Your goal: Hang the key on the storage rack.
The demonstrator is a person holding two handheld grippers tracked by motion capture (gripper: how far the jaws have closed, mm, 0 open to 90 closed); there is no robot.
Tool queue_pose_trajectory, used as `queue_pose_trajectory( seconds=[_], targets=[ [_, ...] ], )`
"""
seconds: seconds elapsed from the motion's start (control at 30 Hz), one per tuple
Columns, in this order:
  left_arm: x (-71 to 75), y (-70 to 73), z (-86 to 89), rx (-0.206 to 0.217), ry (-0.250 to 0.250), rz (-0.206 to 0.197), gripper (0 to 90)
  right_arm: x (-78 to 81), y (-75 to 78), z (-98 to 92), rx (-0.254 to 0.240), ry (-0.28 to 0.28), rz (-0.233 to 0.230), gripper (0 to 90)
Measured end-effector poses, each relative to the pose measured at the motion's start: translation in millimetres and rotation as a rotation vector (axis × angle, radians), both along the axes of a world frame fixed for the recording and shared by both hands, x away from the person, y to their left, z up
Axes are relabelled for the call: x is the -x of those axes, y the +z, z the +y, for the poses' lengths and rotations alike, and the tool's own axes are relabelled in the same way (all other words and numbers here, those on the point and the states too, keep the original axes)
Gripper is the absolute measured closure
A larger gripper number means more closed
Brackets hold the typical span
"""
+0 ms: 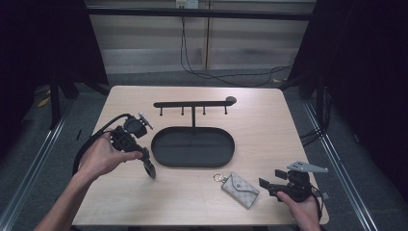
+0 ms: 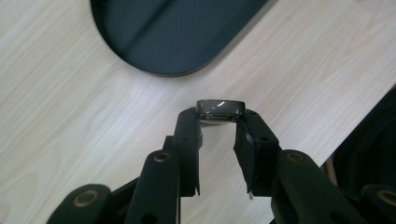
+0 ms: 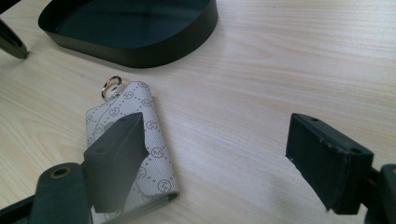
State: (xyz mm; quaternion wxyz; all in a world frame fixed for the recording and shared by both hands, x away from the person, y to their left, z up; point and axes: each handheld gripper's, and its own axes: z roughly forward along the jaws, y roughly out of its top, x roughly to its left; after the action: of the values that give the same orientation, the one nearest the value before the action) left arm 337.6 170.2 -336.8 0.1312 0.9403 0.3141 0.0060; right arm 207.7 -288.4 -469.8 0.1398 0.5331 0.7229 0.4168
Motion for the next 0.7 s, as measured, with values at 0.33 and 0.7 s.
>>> queue_pose_trajectory(
  seconds=[0.33,0.7],
  targets=[
    [-8.3,16.1,-5.0,-0.03,0.011,-0.001,70.9,0.1,0.1,-0.2,-0.002,0.001,0.001,19.7],
    [-24.3,30.5,-7.8,-0.033,0.025,0.022,70.9,0.1,0.0,-0.1,-0.001,0.006,0.0,19.5]
  ],
)
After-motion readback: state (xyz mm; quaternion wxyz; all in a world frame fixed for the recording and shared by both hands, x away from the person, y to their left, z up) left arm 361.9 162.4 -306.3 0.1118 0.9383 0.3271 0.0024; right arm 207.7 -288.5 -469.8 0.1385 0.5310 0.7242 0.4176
